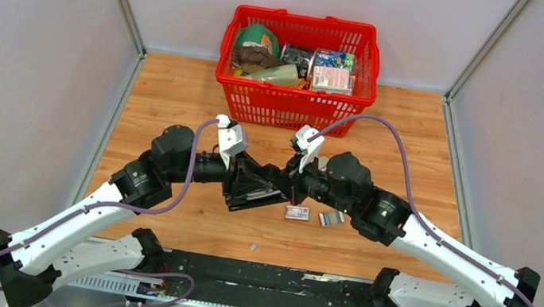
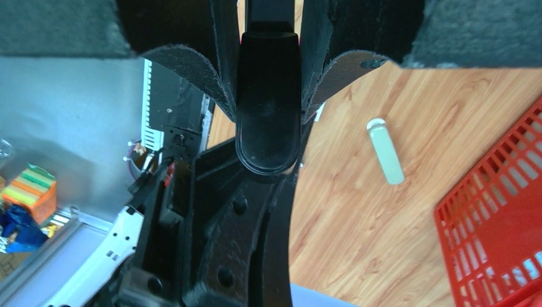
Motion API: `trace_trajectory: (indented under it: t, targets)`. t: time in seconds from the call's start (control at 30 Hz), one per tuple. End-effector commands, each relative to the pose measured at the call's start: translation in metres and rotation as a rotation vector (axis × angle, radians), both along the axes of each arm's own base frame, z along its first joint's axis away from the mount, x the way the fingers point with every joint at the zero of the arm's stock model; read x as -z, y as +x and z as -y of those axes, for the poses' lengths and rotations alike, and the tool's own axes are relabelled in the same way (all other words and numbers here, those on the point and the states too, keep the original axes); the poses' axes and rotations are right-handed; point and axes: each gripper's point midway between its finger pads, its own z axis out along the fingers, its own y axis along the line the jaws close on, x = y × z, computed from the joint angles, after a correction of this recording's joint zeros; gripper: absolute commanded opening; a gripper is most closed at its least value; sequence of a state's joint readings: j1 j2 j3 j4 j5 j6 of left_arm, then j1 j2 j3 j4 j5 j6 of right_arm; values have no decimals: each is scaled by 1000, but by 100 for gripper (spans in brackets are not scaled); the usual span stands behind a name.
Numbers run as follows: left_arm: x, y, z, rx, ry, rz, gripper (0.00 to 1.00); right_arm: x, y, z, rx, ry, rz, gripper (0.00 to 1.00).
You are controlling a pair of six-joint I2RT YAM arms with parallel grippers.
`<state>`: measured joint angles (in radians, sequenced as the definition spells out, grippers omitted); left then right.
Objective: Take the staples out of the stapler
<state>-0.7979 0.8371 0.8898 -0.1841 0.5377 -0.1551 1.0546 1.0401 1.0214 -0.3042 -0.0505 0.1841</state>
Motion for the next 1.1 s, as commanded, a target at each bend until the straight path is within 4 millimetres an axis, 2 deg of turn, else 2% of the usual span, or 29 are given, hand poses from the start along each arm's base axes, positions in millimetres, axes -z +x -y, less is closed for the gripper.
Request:
trace_trajectory:
  t: [0.0, 0.17, 0.2, 0.37, 0.53, 0.7, 0.87, 1.0, 1.07]
  targets:
    - [-47, 17, -5, -112, -142, 110, 0, 13, 4, -7, 38, 1, -17, 0]
    - [-48, 33, -10, -212, -162, 100, 0, 38, 13, -5, 115, -27, -40, 0]
    - [-55, 36, -11, -223, -186, 117, 0, 45, 14, -5, 127, -33, -50, 0]
    - [-60, 43, -12, -270, -237, 116, 0, 70, 22, -5, 182, -47, -68, 0]
    - [-67, 49, -15, -308, -288, 118, 0, 85, 30, -12, 200, -36, -63, 0]
    - [-68, 54, -19, -347, -319, 120, 0, 91, 34, -27, 183, -2, -54, 0]
    - [-66, 63, -27, -419, -356, 124, 0, 88, 33, -41, 144, 61, -50, 0]
    - [-63, 70, -30, -460, -383, 121, 0, 83, 29, -55, 91, 103, -54, 0]
    - [-61, 76, -32, -491, -385, 128, 0, 82, 20, -63, 29, 131, -70, 0]
